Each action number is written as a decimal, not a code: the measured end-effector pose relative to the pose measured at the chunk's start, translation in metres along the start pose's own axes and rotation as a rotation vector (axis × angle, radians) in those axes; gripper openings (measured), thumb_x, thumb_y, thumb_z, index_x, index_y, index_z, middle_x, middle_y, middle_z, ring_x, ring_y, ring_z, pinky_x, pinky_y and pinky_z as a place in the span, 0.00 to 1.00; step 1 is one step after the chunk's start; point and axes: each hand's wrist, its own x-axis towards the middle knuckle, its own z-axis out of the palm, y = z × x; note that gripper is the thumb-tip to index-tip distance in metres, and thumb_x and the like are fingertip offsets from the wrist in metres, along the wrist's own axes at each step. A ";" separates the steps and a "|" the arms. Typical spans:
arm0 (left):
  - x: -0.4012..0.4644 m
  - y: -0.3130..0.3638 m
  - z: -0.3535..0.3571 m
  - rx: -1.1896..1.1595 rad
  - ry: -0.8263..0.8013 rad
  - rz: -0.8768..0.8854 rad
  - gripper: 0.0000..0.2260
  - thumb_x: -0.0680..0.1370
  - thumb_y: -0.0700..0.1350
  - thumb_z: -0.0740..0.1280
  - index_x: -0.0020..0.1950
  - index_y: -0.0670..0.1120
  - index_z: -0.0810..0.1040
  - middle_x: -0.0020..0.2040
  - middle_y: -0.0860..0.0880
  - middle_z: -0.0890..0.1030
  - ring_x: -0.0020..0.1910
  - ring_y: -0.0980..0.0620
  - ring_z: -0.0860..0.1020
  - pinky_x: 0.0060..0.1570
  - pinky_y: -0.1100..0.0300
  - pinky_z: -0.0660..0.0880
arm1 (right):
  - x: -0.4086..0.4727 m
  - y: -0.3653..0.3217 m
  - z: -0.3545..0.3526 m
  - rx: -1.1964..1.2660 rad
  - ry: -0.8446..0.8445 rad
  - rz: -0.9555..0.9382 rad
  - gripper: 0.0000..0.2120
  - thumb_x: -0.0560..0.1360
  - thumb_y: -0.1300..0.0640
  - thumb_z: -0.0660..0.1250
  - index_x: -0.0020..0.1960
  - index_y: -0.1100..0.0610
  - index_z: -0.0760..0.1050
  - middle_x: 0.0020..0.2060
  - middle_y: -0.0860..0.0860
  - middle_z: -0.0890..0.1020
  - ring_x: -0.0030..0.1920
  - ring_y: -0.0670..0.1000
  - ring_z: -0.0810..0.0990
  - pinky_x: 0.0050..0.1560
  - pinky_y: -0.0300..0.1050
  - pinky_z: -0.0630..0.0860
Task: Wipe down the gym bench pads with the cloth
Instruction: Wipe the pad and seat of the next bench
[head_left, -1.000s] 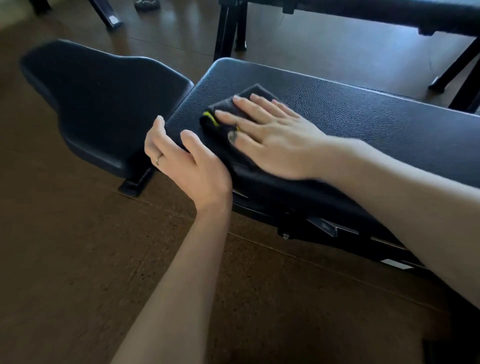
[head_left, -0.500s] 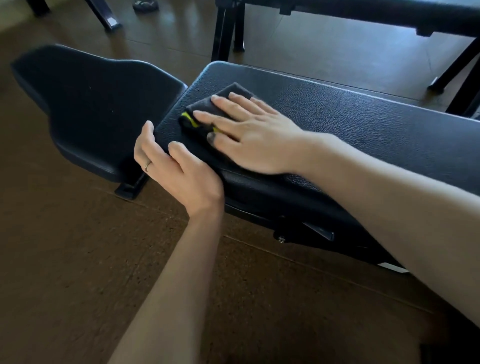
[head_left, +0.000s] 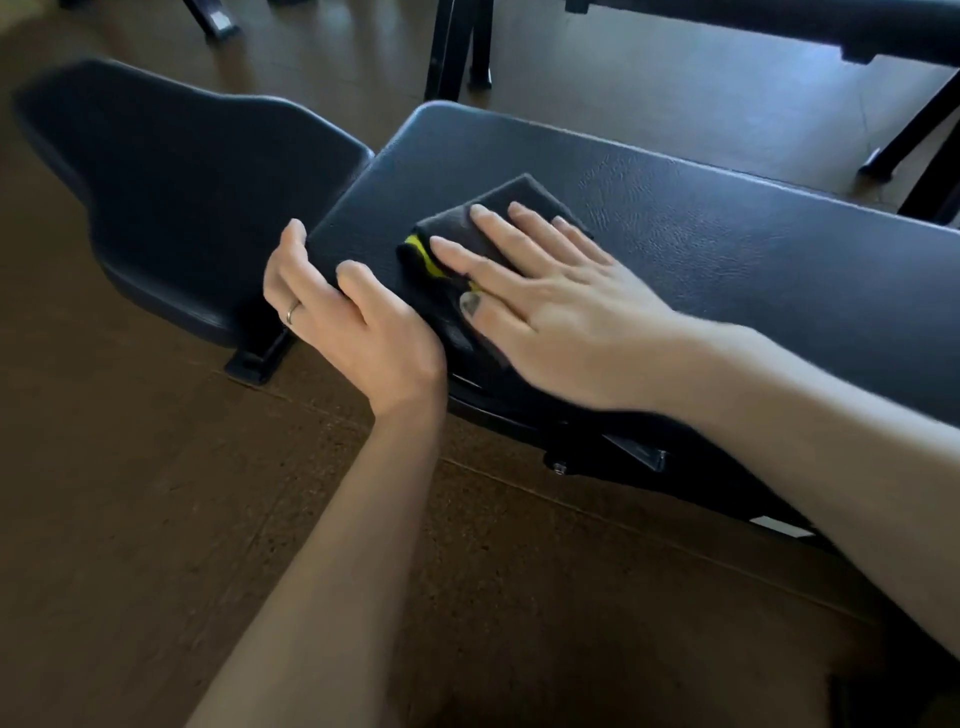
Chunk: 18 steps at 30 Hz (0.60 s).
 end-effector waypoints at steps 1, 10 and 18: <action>0.001 -0.001 0.000 -0.002 0.001 0.005 0.23 0.80 0.45 0.54 0.74 0.43 0.71 0.72 0.46 0.69 0.68 0.49 0.70 0.68 0.46 0.69 | 0.004 0.009 -0.004 0.003 -0.016 -0.002 0.25 0.85 0.40 0.44 0.81 0.32 0.43 0.83 0.41 0.42 0.82 0.46 0.38 0.80 0.47 0.34; -0.001 0.003 0.000 -0.049 0.007 -0.005 0.23 0.79 0.43 0.54 0.74 0.43 0.71 0.72 0.47 0.68 0.70 0.48 0.70 0.68 0.47 0.70 | 0.101 0.047 -0.020 0.005 0.021 0.341 0.28 0.85 0.42 0.42 0.84 0.42 0.44 0.84 0.51 0.43 0.83 0.56 0.40 0.81 0.55 0.37; -0.001 0.002 0.002 -0.026 0.040 -0.024 0.23 0.79 0.43 0.54 0.73 0.45 0.73 0.73 0.46 0.69 0.69 0.49 0.70 0.68 0.50 0.69 | 0.075 0.012 -0.004 0.010 0.044 0.055 0.26 0.85 0.39 0.44 0.82 0.35 0.46 0.84 0.47 0.45 0.83 0.51 0.42 0.81 0.53 0.37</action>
